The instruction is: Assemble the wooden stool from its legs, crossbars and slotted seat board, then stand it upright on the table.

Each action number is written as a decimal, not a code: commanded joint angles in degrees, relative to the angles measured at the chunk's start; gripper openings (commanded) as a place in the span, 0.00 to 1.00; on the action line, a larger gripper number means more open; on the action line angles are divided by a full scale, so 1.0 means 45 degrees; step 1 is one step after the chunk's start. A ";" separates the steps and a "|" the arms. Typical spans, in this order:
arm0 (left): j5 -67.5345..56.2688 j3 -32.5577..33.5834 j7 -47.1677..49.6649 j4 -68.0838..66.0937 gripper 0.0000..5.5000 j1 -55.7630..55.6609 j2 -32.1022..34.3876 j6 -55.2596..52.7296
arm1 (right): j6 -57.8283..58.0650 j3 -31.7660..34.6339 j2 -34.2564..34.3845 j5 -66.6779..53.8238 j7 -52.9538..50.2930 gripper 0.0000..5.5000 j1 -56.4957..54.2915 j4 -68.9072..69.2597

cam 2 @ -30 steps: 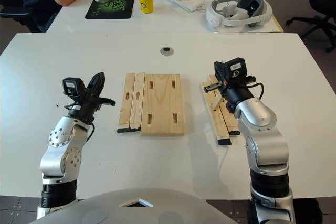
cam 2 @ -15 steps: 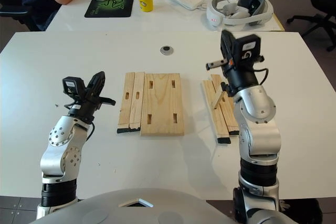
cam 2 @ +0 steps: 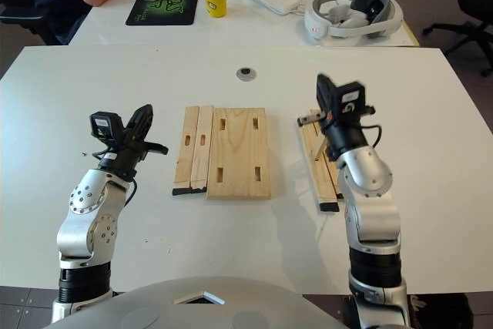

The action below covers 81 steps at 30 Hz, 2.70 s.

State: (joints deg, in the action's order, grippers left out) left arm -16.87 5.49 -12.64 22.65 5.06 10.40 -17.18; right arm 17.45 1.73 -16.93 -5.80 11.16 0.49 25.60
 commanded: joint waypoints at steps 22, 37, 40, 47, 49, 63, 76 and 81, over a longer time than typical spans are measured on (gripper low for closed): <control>0.0165 0.0051 0.0406 0.0504 0.00 0.0671 -0.0299 0.0098 | 0.3883 0.3470 -0.2771 -0.3277 0.3623 0.40 0.1389 -0.0174; 0.0232 -0.0048 0.0590 0.0477 0.00 0.0883 -0.0362 0.0369 | 0.5718 0.2394 -0.5241 -0.3976 0.6533 0.76 0.5253 0.1830; 0.0224 -0.0042 0.0594 0.0491 0.00 0.0882 -0.0352 0.0358 | 0.6087 0.2265 -0.5406 -0.3950 0.6396 0.76 0.5215 0.1863; 0.0234 -0.0076 0.0666 0.0562 0.00 0.0934 -0.0399 0.0353 | 0.6140 0.2322 -0.5534 -0.3703 0.6133 0.76 0.5357 0.2038; 0.0227 -0.0064 0.0676 0.0580 0.00 0.0964 -0.0399 0.0360 | 0.6068 0.2394 -0.5483 -0.3738 0.6082 0.76 0.5351 0.2118; 0.0193 -0.0076 0.0778 0.0648 0.00 0.0967 -0.0408 0.0326 | 0.7848 0.1490 -0.5375 -0.3647 0.5169 0.76 0.4459 0.1645; 0.0162 -0.0108 0.0769 0.0527 0.00 0.0783 -0.0402 0.0320 | 0.7155 0.0095 -0.4762 -0.2350 0.3904 0.57 0.2932 0.0465; 0.0166 -0.0117 0.0798 0.0519 0.00 0.0734 -0.0422 0.0314 | 0.6777 0.0063 -0.4588 -0.2144 0.3757 0.43 0.2724 0.0210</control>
State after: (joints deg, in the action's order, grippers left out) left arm -16.57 5.07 -9.23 25.11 9.03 8.63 -15.66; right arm 48.15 2.61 -38.31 -16.20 28.78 13.28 27.39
